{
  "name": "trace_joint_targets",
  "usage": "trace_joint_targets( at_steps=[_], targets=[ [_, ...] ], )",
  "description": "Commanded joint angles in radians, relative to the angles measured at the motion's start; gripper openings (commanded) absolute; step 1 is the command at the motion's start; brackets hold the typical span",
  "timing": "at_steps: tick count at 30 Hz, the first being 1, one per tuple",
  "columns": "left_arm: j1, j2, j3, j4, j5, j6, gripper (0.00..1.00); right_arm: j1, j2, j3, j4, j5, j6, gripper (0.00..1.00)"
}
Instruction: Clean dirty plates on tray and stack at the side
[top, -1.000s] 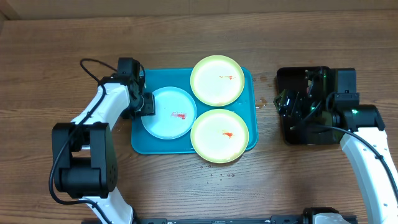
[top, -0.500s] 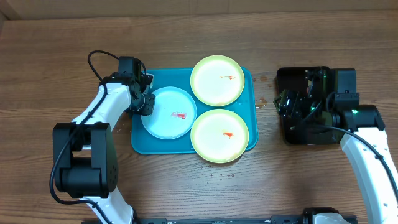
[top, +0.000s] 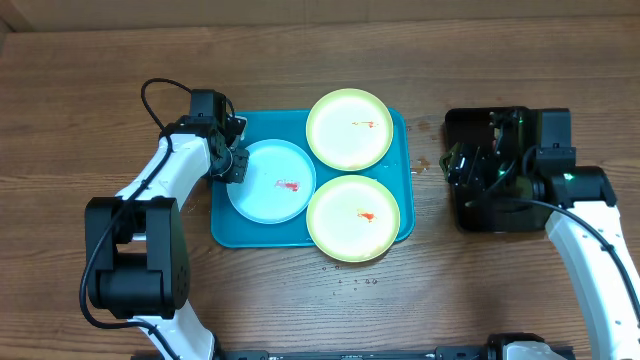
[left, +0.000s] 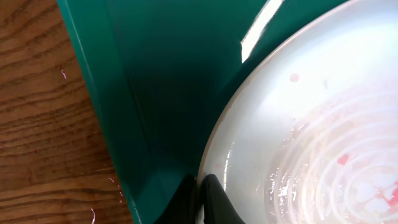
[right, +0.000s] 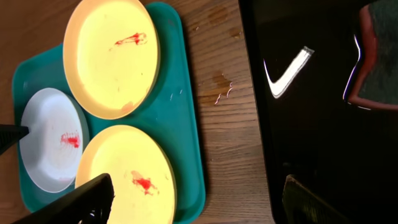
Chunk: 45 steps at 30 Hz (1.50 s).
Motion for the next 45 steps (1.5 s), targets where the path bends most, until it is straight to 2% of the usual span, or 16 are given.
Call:
trace_joint_targets(
  at_steps=[1, 3, 6, 10, 14, 17, 19, 21, 25, 27, 30, 40, 45],
  targets=[
    [-0.005, 0.010, -0.020, -0.010, -0.007, -0.008, 0.04, 0.005, 0.029, 0.024, 0.015, -0.005, 0.002, 0.86],
    [-0.004, 0.010, -0.020, -0.016, -0.024, -0.065, 0.04, 0.005, 0.034, 0.024, 0.027, -0.003, 0.014, 0.84],
    [0.006, 0.010, -0.019, -0.035, -0.041, -0.231, 0.04, -0.001, 0.034, 0.039, 0.037, 0.017, 0.085, 0.82],
    [0.017, 0.010, -0.019, -0.073, 0.000, -0.318, 0.04, -0.010, 0.035, 0.105, 0.006, 0.022, 0.088, 0.81],
    [0.029, 0.010, -0.019, -0.118, 0.020, -0.364, 0.04, -0.033, 0.069, 0.240, -0.103, 0.061, 0.086, 0.79],
    [0.036, 0.010, -0.019, -0.127, 0.047, -0.364, 0.04, -0.042, 0.124, 0.341, -0.182, 0.066, 0.055, 0.79],
    [0.036, 0.010, -0.019, -0.124, 0.047, -0.364, 0.12, -0.042, 0.156, 0.385, -0.211, 0.067, 0.048, 0.80],
    [0.036, 0.010, -0.019, -0.124, 0.051, -0.359, 0.15, -0.042, 0.181, 0.401, -0.219, 0.067, 0.049, 0.80],
    [0.032, 0.010, -0.021, -0.115, 0.139, -0.260, 0.15, -0.042, 0.200, 0.401, -0.218, 0.068, 0.049, 0.80],
    [0.032, 0.010, -0.027, -0.099, 0.154, -0.238, 0.14, -0.042, 0.201, 0.401, -0.217, 0.076, 0.049, 0.80],
    [0.032, 0.010, -0.041, -0.069, 0.146, -0.238, 0.04, -0.042, 0.201, 0.401, -0.219, 0.104, 0.050, 0.80],
    [0.053, 0.010, -0.043, -0.064, 0.079, -0.243, 0.04, -0.049, 0.298, 0.396, -0.214, 0.275, 0.054, 0.71],
    [0.055, 0.010, -0.043, -0.082, 0.079, -0.246, 0.04, -0.131, 0.420, 0.396, -0.183, 0.310, 0.015, 0.69]
  ],
)
